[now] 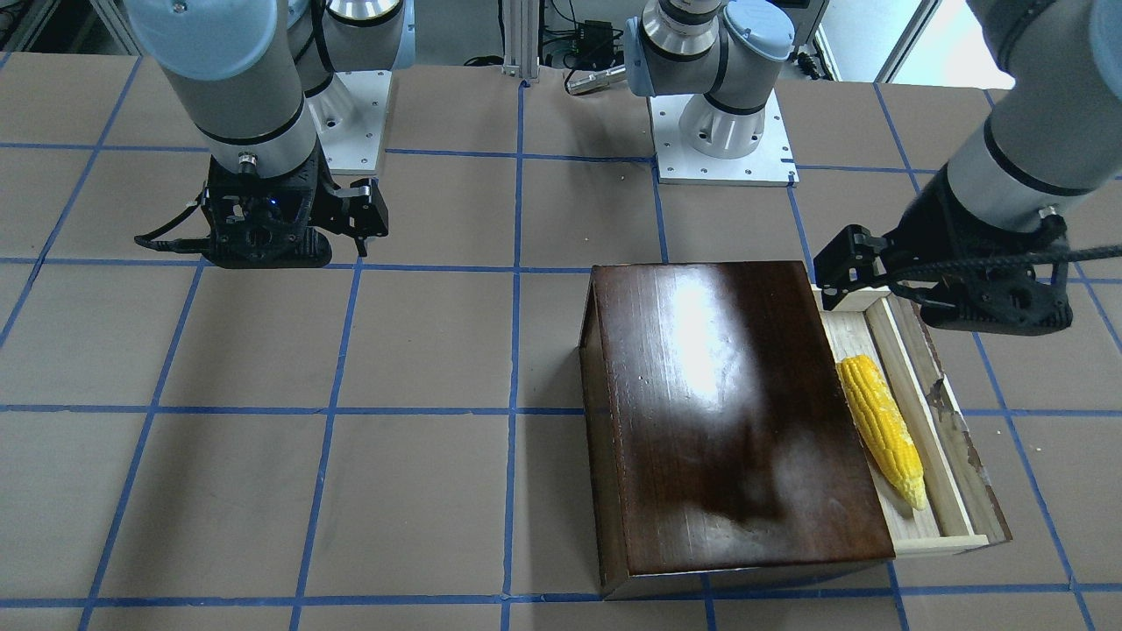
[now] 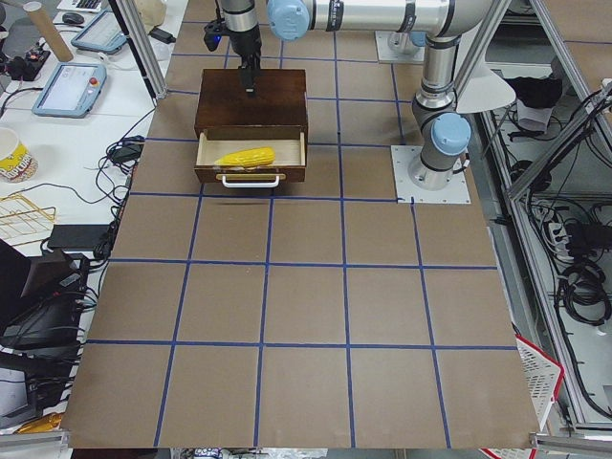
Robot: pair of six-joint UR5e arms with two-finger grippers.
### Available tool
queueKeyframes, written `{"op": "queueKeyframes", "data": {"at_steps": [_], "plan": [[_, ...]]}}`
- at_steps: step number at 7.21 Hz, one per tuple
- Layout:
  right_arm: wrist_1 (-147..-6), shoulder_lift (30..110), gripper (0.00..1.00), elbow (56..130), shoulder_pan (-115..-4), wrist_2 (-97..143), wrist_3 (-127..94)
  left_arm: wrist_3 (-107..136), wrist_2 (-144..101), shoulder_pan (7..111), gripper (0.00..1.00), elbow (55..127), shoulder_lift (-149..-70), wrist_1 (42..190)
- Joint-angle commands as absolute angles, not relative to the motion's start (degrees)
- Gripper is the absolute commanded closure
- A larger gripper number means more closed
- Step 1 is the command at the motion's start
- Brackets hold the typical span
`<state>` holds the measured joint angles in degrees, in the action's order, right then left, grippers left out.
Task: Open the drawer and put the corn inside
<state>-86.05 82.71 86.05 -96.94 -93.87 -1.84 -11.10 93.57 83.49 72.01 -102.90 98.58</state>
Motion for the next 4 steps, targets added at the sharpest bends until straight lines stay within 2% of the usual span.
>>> {"op": "queueKeyframes", "data": {"at_steps": [1, 4], "plan": [[-86.04, 82.71, 0.00, 86.04, -96.94, -93.87, -1.85, -6.51, 93.17, 86.82, 0.00, 74.07, -100.91, 98.70], [-86.04, 82.71, 0.00, 86.04, -96.94, -93.87, -1.85, -4.31, 90.98, 89.82, 0.00, 82.42, -96.26, 96.86]]}}
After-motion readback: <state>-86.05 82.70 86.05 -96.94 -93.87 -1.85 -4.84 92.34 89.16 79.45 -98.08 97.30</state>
